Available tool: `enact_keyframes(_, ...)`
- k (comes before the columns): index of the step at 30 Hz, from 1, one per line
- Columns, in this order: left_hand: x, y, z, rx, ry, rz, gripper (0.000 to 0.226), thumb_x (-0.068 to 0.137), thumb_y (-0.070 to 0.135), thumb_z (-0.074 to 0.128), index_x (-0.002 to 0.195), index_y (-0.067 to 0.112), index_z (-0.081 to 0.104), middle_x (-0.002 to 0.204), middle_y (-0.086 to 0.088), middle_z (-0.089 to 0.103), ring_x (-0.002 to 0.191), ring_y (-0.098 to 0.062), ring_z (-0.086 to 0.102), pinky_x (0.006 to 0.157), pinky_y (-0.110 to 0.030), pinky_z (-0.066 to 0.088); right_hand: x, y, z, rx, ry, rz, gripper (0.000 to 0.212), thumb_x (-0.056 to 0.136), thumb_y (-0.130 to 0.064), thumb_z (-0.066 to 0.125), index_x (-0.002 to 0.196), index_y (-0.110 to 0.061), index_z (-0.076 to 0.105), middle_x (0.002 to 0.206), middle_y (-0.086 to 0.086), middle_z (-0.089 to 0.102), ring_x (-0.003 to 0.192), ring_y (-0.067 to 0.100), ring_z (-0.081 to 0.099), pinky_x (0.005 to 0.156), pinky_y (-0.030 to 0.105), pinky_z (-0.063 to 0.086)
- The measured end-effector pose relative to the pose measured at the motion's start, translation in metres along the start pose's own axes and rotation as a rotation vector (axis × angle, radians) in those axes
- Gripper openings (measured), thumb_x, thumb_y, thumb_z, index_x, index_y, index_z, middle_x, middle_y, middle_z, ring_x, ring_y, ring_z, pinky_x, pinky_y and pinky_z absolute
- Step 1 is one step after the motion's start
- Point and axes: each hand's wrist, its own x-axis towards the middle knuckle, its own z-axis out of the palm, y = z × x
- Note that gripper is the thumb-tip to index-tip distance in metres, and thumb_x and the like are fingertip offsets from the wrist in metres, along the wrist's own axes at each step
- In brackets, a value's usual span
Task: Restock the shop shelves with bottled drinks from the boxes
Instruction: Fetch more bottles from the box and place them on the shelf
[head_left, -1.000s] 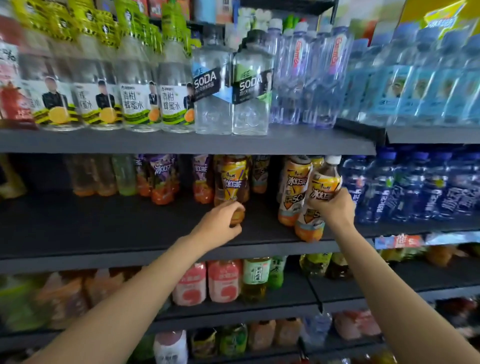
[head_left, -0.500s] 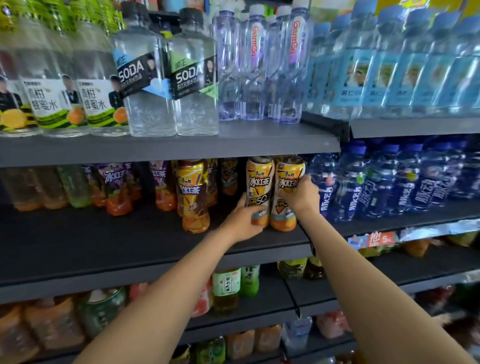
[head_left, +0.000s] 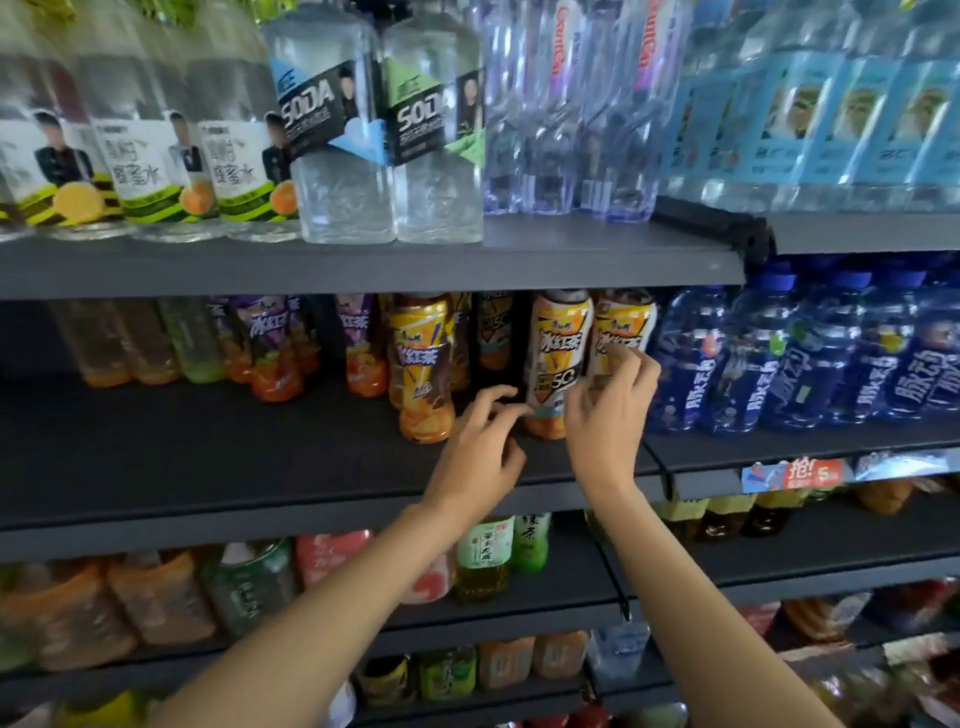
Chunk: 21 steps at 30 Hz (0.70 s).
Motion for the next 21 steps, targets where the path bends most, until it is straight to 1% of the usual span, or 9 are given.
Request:
enact_keyframes(2,-0.033,-0.014,-0.017,0.034,0.082,0.049,0.035,0.079,0.014,0.043,0.111,0.014,0.058,0.125,0.000,0.044,0.111,-0.016,0.045,0.094,-0.027,0.037,-0.021,-0.024,0.008,0.062,-0.058,-0.173,0.035,0.081,0.003,0.054,0.116,0.003,0.047,0.119,0.020,0.043,0.108,0.029,0.047,0.090,0.024,0.040)
enact_keyframes(4,-0.069,-0.034,-0.037,0.074,0.127,0.002,0.033,0.077,0.014,0.042,0.106,0.014,0.058,0.118,0.004,0.042,0.105,-0.015,0.044,0.089,-0.025,0.034,-0.043,-0.053,0.024,0.121,-0.148,-0.286,0.034,0.081,0.003,0.052,0.115,0.001,0.048,0.117,0.020,0.043,0.107,0.027,0.047,0.089,0.020,0.038)
enact_keyframes(8,-0.159,-0.086,-0.092,0.172,0.198,-0.239,0.028,0.077,0.013,0.044,0.101,0.011,0.059,0.111,-0.002,0.049,0.101,-0.019,0.048,0.087,-0.026,0.036,-0.115,-0.126,0.069,0.266,-0.407,-0.451,0.033,0.081,0.002,0.049,0.114,-0.001,0.048,0.114,0.020,0.045,0.104,0.032,0.051,0.088,0.030,0.044)
enact_keyframes(10,-0.222,-0.114,-0.124,0.213,0.189,-0.410,0.029,0.081,0.015,0.044,0.105,0.010,0.059,0.111,-0.007,0.053,0.098,-0.020,0.050,0.084,-0.026,0.039,-0.168,-0.163,0.095,0.315,-0.574,-0.569,0.032,0.081,0.003,0.052,0.112,-0.004,0.048,0.113,0.018,0.046,0.102,0.031,0.051,0.083,0.029,0.042)
enact_keyframes(13,-0.338,-0.151,-0.176,0.287,0.121,-0.734,0.029,0.089,0.017,0.048,0.118,0.013,0.053,0.123,-0.002,0.046,0.093,-0.019,0.053,0.078,-0.026,0.040,-0.261,-0.219,0.133,0.316,-0.847,-0.736,0.029,0.078,-0.001,0.058,0.106,-0.005,0.052,0.107,0.012,0.048,0.093,0.026,0.054,0.074,0.028,0.046)
enact_keyframes(16,-0.462,-0.178,-0.225,0.311,0.006,-1.076,0.039,0.090,0.018,0.049,0.128,0.018,0.042,0.126,0.001,0.042,0.102,-0.020,0.055,0.085,-0.030,0.040,-0.358,-0.272,0.161,0.213,-1.143,-0.870,0.023,0.082,-0.016,0.046,0.097,-0.009,0.061,0.098,0.003,0.052,0.083,0.015,0.057,0.065,0.020,0.048)
enact_keyframes(17,-0.504,-0.186,-0.242,0.283,-0.008,-1.194,0.040,0.090,0.017,0.050,0.129,0.018,0.041,0.126,-0.001,0.046,0.105,-0.021,0.055,0.088,-0.030,0.040,-0.391,-0.287,0.170,0.186,-1.208,-0.901,0.027,0.083,-0.019,0.041,0.096,-0.009,0.063,0.096,0.003,0.055,0.085,0.015,0.056,0.066,0.021,0.050)
enact_keyframes(19,-0.578,-0.195,-0.277,0.191,-0.007,-1.408,0.038,0.089,0.014,0.051,0.127,0.013,0.044,0.118,-0.006,0.054,0.105,-0.022,0.055,0.087,-0.026,0.038,-0.459,-0.312,0.188,0.125,-1.370,-0.894,0.023,0.085,-0.015,0.046,0.101,-0.008,0.061,0.103,0.007,0.057,0.094,0.022,0.056,0.075,0.030,0.052)
enact_keyframes(21,-0.646,-0.209,-0.313,0.105,0.047,-1.548,0.029,0.089,0.009,0.053,0.118,0.005,0.051,0.096,-0.006,0.058,0.095,-0.023,0.058,0.080,-0.024,0.035,-0.525,-0.332,0.206,0.092,-1.538,-0.854,0.021,0.089,-0.013,0.049,0.108,-0.007,0.055,0.114,0.009,0.051,0.107,0.025,0.052,0.087,0.032,0.044)
